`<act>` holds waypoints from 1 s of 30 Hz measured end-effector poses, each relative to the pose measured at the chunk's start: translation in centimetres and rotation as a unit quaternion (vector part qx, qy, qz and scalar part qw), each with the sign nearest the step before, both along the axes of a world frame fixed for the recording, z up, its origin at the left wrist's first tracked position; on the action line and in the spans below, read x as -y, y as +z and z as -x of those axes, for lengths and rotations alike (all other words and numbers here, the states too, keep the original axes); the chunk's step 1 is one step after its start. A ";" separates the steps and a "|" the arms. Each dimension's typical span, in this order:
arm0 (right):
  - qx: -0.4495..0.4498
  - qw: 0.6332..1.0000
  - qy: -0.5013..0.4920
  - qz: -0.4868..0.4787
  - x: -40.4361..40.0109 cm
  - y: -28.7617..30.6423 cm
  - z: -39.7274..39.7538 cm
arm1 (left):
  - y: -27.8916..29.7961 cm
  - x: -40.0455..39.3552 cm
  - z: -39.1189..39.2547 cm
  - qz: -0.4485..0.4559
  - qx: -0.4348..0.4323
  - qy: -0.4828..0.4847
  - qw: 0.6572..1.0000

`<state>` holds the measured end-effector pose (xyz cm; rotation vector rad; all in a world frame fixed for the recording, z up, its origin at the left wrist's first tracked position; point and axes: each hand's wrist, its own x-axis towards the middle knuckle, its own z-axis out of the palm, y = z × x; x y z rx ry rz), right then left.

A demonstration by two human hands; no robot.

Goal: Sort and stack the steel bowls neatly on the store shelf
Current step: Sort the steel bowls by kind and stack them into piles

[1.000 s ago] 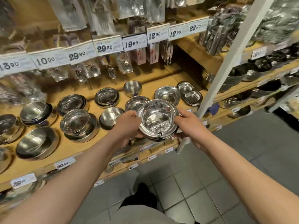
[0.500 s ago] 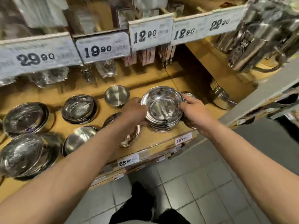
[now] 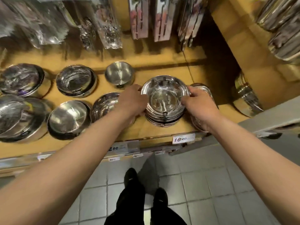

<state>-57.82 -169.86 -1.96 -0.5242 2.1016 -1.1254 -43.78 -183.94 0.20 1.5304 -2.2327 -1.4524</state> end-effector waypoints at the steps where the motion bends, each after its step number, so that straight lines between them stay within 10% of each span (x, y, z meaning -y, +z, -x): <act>1: -0.009 1.000 0.003 0.001 0.0 0.0 0.1 | -0.2 -0.1 0.1 0.007 0.001 0.002 1.000; 30: -0.047 0.997 0.053 0.016 -0.8 0.5 0.2 | -0.8 -1.9 -0.2 -0.047 -0.041 0.058 0.996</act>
